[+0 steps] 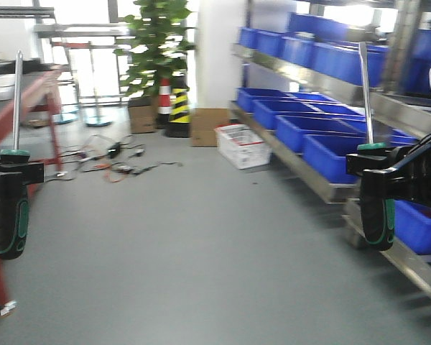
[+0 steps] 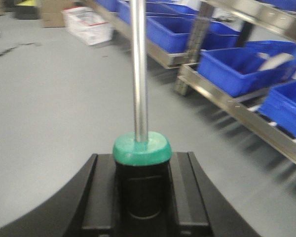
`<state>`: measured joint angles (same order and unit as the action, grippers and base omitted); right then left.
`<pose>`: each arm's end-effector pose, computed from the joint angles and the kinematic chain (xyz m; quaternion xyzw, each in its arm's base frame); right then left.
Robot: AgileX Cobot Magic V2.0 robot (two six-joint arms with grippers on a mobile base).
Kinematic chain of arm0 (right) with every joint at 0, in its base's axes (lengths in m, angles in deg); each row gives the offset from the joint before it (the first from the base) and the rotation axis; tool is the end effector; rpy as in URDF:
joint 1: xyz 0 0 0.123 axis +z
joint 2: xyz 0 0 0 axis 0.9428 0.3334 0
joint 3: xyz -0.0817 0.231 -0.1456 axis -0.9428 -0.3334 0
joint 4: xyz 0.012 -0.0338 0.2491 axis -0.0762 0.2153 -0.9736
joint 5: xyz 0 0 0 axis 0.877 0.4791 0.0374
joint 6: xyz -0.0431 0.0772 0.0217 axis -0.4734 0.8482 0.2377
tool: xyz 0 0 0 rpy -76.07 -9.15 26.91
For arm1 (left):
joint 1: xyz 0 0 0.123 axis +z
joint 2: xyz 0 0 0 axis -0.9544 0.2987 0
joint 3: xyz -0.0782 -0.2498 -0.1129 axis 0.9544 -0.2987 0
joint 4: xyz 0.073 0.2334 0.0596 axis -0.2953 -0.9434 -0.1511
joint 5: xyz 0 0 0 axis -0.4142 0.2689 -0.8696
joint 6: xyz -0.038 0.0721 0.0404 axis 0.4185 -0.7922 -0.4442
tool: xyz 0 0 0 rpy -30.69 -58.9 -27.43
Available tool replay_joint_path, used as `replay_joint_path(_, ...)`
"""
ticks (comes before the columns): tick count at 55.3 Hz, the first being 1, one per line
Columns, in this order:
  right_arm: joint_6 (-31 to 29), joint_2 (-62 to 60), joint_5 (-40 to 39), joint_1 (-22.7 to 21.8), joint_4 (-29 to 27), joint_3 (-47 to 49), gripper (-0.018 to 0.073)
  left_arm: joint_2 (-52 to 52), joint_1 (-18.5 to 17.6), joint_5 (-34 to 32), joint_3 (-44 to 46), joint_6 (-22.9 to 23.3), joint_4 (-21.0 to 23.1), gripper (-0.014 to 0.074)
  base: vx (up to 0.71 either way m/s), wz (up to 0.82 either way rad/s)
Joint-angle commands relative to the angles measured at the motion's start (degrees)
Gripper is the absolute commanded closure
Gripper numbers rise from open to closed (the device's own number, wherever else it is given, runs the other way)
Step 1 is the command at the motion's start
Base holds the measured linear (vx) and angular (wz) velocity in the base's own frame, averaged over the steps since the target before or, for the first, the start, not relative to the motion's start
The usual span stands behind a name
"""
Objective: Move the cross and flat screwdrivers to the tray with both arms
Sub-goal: 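Drive the base to the conveyor shelf with the grey metal tray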
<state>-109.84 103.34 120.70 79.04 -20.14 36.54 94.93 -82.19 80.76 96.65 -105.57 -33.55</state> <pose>0.2355 0.0590 0.4329 -0.1441 0.7928 0.1418 0.5750 0.2273 -0.0628 0.4292 0.1089 0.8119 -0.1807 0.5443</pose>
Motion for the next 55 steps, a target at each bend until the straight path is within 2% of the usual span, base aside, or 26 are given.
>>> replay_joint_path(1,-0.2,-1.1,-4.8,-0.1,-1.1,2.2,0.0567,-1.3,-0.3,-4.8,2.0,0.1,1.9,0.0594,0.47,-0.73)
replay_joint_path(32,-0.2,-1.1,-4.5,-0.1,-1.2,2.2,0.0567,-1.3,-0.3,-4.9,2.0,0.1,1.8,0.0594,0.42,-0.83)
replay_joint_path(55,-0.2,-1.1,-4.5,-0.1,-1.2,2.2,0.0567,-1.3,-0.3,-4.9,2.0,0.1,1.8,0.0594,0.38,-0.68)
